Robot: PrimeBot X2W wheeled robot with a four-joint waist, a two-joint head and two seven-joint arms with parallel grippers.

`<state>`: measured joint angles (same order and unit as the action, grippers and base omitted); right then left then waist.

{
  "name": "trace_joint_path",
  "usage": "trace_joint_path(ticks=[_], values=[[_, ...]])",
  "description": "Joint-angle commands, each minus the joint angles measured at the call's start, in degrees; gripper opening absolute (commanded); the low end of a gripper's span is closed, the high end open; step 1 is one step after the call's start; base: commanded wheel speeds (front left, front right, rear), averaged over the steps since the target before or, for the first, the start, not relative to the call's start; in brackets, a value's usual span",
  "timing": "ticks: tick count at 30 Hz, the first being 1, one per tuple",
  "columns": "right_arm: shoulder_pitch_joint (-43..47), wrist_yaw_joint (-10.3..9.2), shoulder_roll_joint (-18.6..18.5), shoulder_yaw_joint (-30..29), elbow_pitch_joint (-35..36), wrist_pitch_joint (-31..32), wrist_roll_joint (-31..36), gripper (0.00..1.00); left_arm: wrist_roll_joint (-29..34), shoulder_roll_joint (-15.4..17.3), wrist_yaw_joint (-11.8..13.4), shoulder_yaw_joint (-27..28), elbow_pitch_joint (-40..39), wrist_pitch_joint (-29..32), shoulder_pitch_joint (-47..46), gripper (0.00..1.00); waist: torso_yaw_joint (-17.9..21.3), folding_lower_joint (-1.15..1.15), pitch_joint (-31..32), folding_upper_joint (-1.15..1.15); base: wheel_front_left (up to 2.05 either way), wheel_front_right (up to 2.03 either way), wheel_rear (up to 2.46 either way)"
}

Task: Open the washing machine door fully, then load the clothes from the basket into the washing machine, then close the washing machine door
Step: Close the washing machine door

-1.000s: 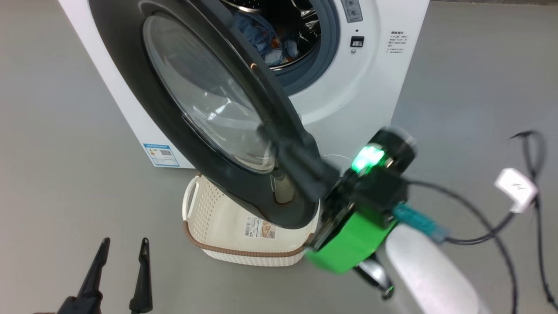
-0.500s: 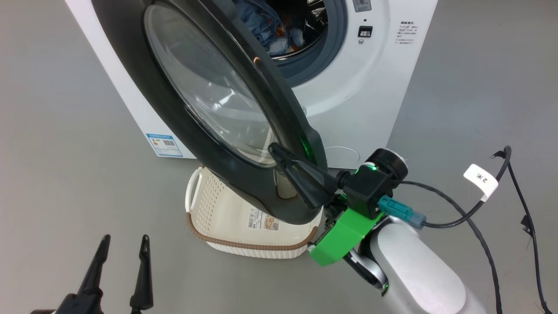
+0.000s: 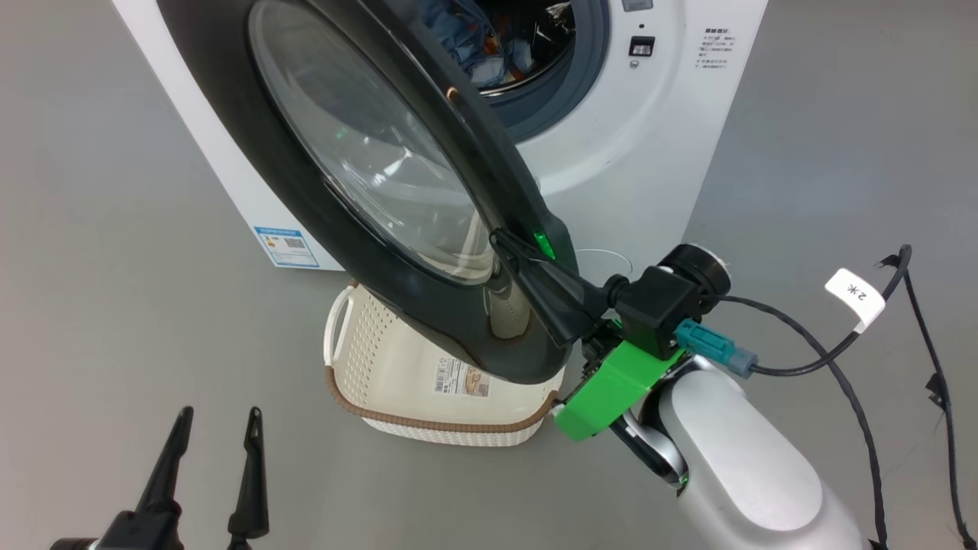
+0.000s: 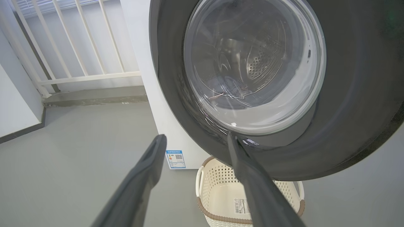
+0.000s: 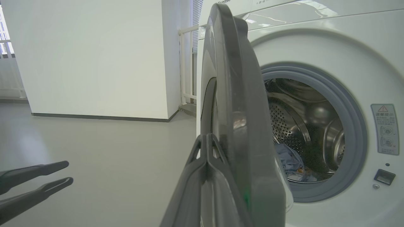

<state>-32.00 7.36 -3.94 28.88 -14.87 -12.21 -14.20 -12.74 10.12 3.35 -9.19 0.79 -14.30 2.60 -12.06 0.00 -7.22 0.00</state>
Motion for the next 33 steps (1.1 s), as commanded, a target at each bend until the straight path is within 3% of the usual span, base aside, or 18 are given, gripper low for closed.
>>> trace_joint_path(ticks=[1,15,33], values=[[-1.34,0.13,1.05,0.23,1.03,-0.23,0.19,0.00,0.51,0.60,0.41,2.31,-1.44,-0.69,-2.86,1.00,-0.01,0.00,-0.14,0.00,0.00,0.00,0.00],[-6.86,0.13,-1.90,-5.83,-2.74,2.46,2.76,0.00,1.23,-0.99,-0.42,3.01,-2.09,-0.70,-5.09,1.00,-0.47,0.00,-4.18,0.00,0.00,0.00,0.00],[-27.67,0.13,-7.38,-12.26,-19.40,1.10,4.47,0.00,3.10,-4.85,-3.25,3.22,-2.48,-0.70,-11.46,1.00,-3.39,0.00,-13.90,0.00,0.00,0.00,0.00]])
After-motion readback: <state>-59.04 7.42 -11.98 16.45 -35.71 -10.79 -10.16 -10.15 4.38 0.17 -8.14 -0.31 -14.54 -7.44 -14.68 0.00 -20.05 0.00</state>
